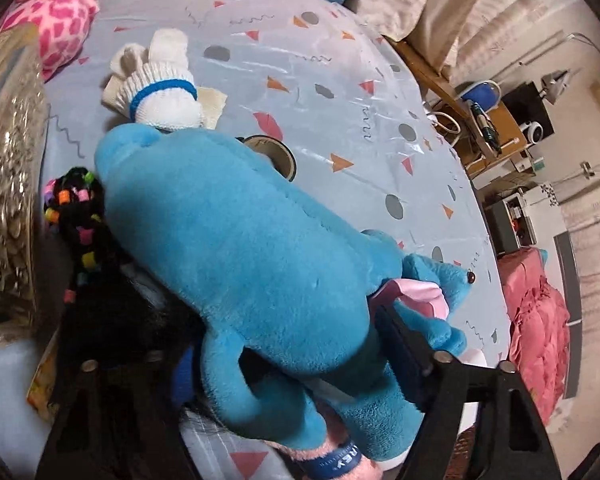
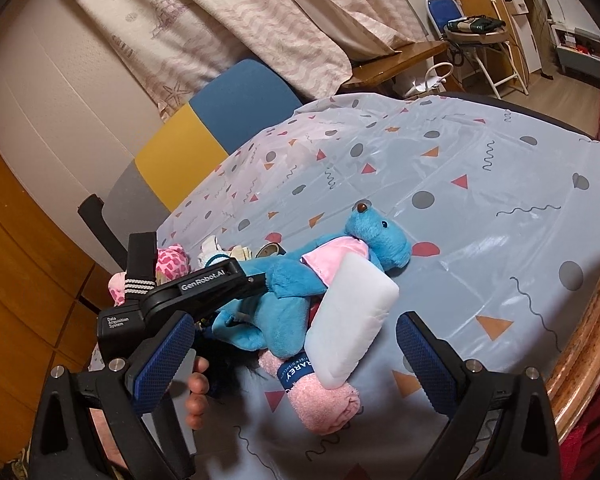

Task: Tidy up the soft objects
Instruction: 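Reach the left tool to the blue plush toy and grasp it, then lift the blue plush with the left tool toward the gold tray, then lower the plush into the gold tray and open the left tool while the right tool grasps the black-haired doll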

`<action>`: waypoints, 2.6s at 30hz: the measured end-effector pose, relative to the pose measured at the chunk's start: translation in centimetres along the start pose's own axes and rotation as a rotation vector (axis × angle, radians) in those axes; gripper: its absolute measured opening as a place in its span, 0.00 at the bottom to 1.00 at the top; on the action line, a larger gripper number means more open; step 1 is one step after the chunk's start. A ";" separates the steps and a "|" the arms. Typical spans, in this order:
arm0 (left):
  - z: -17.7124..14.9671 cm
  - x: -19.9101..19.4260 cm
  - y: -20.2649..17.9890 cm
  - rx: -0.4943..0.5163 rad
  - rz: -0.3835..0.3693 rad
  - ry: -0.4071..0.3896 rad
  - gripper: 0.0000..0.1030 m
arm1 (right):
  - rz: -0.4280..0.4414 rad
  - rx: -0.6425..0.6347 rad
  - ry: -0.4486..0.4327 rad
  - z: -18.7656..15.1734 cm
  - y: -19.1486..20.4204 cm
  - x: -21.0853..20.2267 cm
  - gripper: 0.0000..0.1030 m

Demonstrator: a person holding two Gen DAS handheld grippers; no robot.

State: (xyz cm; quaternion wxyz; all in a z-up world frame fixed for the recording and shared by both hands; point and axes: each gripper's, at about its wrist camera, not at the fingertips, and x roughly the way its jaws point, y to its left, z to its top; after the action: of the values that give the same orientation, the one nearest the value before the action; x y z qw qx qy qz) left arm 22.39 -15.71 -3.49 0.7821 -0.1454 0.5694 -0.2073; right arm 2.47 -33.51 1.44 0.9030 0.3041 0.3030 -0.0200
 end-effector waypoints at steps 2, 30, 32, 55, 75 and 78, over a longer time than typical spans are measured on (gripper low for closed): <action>-0.1 -0.1 0.1 0.020 -0.015 -0.027 0.62 | 0.003 0.002 0.001 0.0 0.0 0.0 1.00; -5.0 -16.9 2.4 0.416 -0.064 -0.360 0.52 | -0.112 -0.015 0.123 0.0 0.4 1.9 0.96; -6.6 -16.5 3.6 0.420 -0.050 -0.327 0.52 | -0.121 -0.014 0.145 0.0 0.4 2.3 0.96; -15.2 -23.1 11.6 0.274 -0.168 -0.366 0.50 | -0.044 -0.234 0.318 -1.3 7.0 8.0 0.79; -11.9 -26.5 26.7 0.013 0.049 -0.434 0.50 | 0.029 -0.436 0.594 -3.3 12.4 23.0 0.40; -11.4 -25.0 28.7 -0.026 0.093 -0.409 0.50 | 0.026 -0.456 0.581 -3.1 12.3 22.7 0.34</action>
State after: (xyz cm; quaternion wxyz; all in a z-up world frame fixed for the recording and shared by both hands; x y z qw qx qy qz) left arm 9.45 21.64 0.42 0.8882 -0.1678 0.4076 -0.1297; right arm 22.06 -18.42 -6.62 0.8240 0.0916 0.5395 0.1466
